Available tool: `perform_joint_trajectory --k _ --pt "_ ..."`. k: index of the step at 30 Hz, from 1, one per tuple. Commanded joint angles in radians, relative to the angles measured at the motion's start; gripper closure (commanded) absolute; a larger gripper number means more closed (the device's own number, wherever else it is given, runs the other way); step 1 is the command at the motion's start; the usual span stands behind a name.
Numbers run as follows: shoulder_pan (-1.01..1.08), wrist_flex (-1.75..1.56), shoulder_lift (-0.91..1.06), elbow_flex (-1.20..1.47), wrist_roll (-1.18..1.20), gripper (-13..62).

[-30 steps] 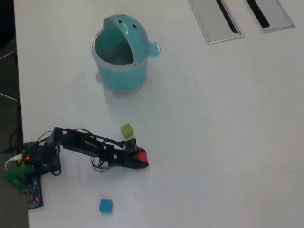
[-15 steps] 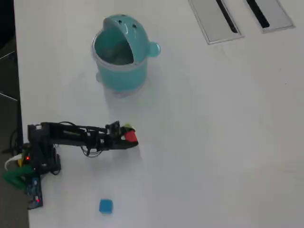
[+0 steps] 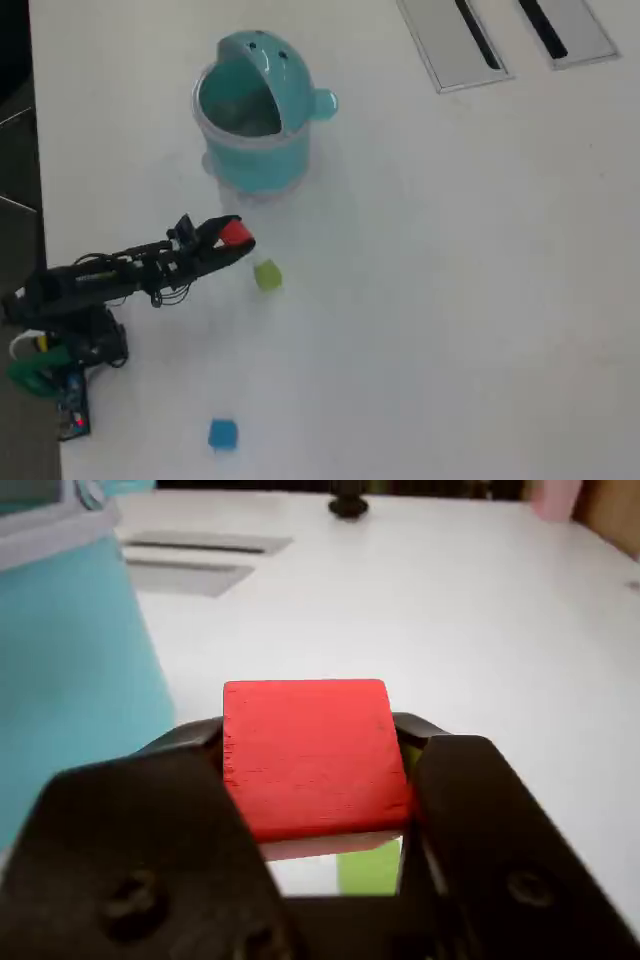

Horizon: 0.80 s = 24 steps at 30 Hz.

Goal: Grasp RGB lego blocks and put them in the bin one by one.

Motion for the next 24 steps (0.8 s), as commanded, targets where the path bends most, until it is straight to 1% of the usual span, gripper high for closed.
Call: perform_joint_trajectory --k 1,4,6,8,14,19,20,22,24 --pt "-0.038 -0.021 0.058 -0.089 0.006 34.6" --pt "-0.081 0.014 0.087 -0.13 0.005 34.6" --pt "-0.149 0.063 0.121 -0.184 0.0 34.6" --pt "-0.199 0.092 0.123 -0.25 -0.003 34.7" --pt "-0.267 0.126 0.11 -0.356 -0.006 34.7" --pt "-0.336 0.141 0.014 -0.509 -0.014 34.8" --pt "-0.35 0.141 -0.005 -0.537 -0.017 36.5" --pt "-0.374 0.143 -0.043 -0.581 -0.043 36.9" --pt "-0.417 0.147 -0.12 -0.672 -0.061 36.9"
